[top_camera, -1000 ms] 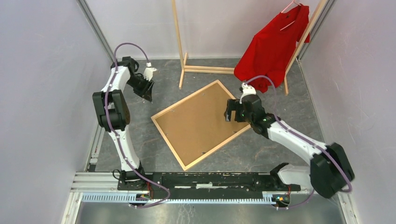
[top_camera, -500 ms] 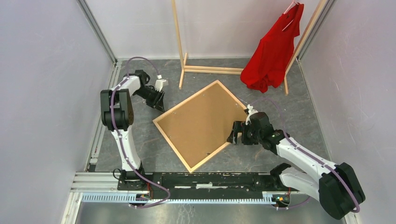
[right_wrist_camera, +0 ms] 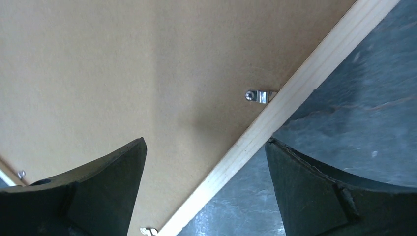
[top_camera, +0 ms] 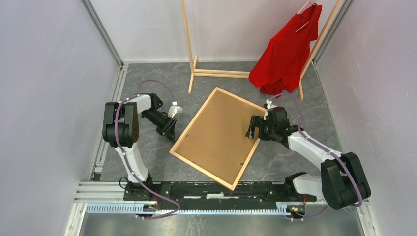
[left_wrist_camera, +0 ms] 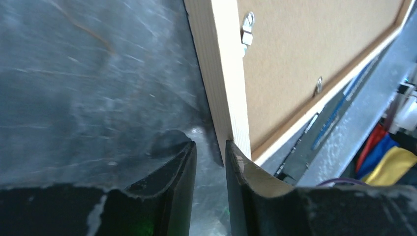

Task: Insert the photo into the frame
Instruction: Adjust the photo frame at the center of the board.

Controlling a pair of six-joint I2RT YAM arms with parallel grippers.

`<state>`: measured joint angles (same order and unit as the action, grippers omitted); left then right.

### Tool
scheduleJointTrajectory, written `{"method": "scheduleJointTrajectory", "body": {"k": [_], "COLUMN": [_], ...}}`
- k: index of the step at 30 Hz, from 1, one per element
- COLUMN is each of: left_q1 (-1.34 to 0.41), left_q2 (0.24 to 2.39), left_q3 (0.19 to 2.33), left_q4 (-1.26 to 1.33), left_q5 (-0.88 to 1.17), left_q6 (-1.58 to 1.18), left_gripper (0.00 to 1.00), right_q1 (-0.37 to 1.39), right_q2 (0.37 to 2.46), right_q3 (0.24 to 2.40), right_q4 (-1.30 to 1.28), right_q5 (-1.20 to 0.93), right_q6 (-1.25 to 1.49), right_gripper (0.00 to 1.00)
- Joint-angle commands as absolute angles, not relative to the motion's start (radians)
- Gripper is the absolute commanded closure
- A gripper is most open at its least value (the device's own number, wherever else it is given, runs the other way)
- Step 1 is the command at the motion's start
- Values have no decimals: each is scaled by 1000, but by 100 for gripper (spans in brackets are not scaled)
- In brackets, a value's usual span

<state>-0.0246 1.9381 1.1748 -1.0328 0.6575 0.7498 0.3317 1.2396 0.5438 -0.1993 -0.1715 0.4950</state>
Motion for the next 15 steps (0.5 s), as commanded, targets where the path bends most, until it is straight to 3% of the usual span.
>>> {"method": "scheduleJointTrajectory", "body": {"k": [1,8,15], "left_q1": [-26,-2,-12], "left_q2": [1924,1957,2049], "left_q3": [1126,1283,1313], "left_q4": [-1031,-1108,-1127], "left_q5": [610,731,818], "left_q6": [843,845,851], "left_gripper": [63,58,57], "right_q1": [326,436,744], "right_q2": [1192,1089,1195], "right_q3": [641,671,686], "right_q4": [-233,-269,7], "right_q5": [-37,20,14], "right_q6": [418,477,629], "right_gripper": [2,2,11]}}
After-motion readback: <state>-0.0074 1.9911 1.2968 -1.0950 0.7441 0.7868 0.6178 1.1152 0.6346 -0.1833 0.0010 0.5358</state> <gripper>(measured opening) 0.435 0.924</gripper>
